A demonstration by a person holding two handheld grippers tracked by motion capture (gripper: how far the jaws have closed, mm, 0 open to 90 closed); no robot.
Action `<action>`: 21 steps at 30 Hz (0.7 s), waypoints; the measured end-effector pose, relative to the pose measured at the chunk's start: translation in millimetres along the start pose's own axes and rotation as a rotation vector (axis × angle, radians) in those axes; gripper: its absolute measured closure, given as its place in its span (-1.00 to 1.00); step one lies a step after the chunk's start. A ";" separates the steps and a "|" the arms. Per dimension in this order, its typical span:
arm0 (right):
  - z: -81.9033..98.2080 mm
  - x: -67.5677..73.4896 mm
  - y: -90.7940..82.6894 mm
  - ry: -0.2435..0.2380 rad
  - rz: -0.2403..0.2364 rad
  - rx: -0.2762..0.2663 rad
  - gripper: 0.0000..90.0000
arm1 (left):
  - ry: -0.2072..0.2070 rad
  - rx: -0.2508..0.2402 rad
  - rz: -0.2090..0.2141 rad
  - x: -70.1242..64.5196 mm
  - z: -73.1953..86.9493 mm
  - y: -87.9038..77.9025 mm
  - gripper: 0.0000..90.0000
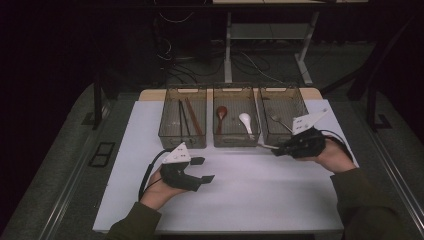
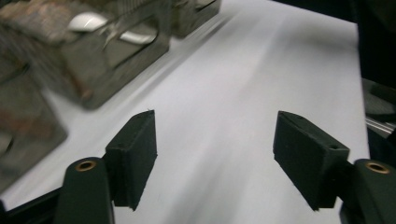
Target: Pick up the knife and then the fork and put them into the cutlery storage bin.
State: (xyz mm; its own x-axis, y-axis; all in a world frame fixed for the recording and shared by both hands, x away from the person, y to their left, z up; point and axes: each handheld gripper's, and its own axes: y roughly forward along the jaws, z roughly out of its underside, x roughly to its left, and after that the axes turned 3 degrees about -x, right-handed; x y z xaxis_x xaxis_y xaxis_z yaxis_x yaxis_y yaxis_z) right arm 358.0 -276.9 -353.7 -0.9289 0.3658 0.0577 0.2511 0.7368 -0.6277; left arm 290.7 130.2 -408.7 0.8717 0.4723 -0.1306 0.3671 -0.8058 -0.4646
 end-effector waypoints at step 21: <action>18.9 -84.4 -5.2 0.362 0.503 0.077 0.84 | -0.047 0.038 -0.092 7.0 31.9 -10.9 -1.00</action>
State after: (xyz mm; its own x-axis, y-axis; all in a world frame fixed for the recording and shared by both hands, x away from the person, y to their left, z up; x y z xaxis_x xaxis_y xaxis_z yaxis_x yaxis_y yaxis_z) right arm 429.9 -322.3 -370.0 -0.5472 0.8369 -0.0085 0.6013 0.3860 -0.6996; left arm 282.4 153.7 -432.6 0.8184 0.5606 -0.1266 0.4315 -0.7448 -0.5091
